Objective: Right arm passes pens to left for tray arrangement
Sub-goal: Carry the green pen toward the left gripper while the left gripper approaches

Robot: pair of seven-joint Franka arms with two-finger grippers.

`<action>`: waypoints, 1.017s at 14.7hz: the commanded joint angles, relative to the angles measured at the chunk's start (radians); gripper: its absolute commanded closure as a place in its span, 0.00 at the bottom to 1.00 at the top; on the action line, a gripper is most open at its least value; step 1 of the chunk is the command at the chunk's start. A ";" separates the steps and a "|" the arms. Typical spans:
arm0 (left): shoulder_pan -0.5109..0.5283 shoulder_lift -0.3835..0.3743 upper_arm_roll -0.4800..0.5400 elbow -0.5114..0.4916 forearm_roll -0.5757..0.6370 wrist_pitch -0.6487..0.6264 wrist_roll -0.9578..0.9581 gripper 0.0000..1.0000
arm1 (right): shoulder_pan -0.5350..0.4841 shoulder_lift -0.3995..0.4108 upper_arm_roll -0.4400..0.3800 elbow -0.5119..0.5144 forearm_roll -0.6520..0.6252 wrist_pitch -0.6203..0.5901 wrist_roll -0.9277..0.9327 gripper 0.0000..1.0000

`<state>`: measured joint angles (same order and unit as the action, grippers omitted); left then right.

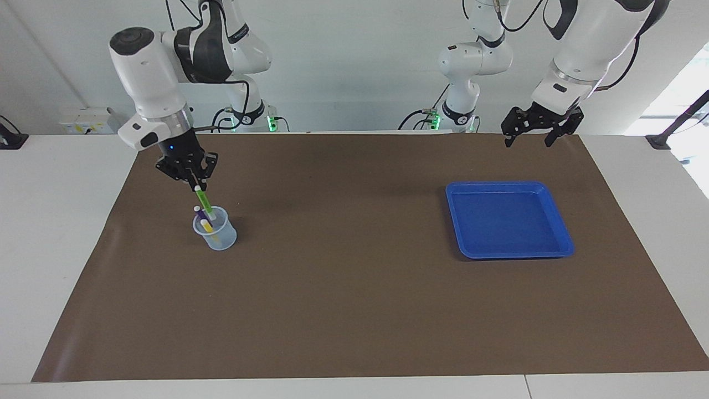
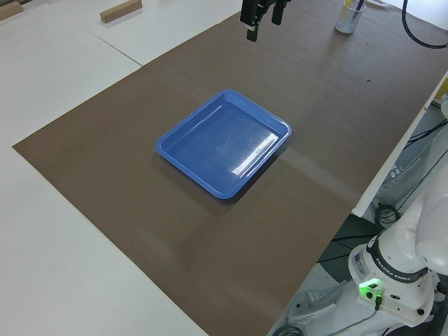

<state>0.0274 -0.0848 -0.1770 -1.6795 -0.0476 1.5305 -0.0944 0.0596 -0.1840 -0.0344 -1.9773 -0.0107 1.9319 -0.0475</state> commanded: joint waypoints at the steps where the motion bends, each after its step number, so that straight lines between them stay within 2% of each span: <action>1: 0.031 -0.030 0.002 -0.034 -0.102 -0.007 -0.115 0.00 | 0.005 0.015 0.010 0.080 0.044 -0.076 0.056 1.00; 5: 0.066 -0.030 0.002 -0.051 -0.322 0.060 -0.443 0.00 | 0.008 0.018 0.014 0.087 0.288 -0.093 0.191 1.00; 8: 0.075 -0.053 0.002 -0.101 -0.483 0.132 -0.625 0.00 | 0.052 0.015 0.036 0.084 0.454 -0.082 0.407 1.00; 10: 0.072 -0.070 0.002 -0.140 -0.581 0.192 -0.764 0.00 | 0.110 0.017 0.040 0.084 0.535 -0.025 0.521 1.00; 15: -0.001 -0.081 -0.015 -0.161 -0.647 0.266 -1.106 0.00 | 0.270 0.018 0.040 0.086 0.615 0.065 0.724 1.00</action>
<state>0.0631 -0.1312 -0.1932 -1.7987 -0.6731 1.7416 -1.0707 0.2902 -0.1744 0.0098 -1.9044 0.5761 1.9760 0.6132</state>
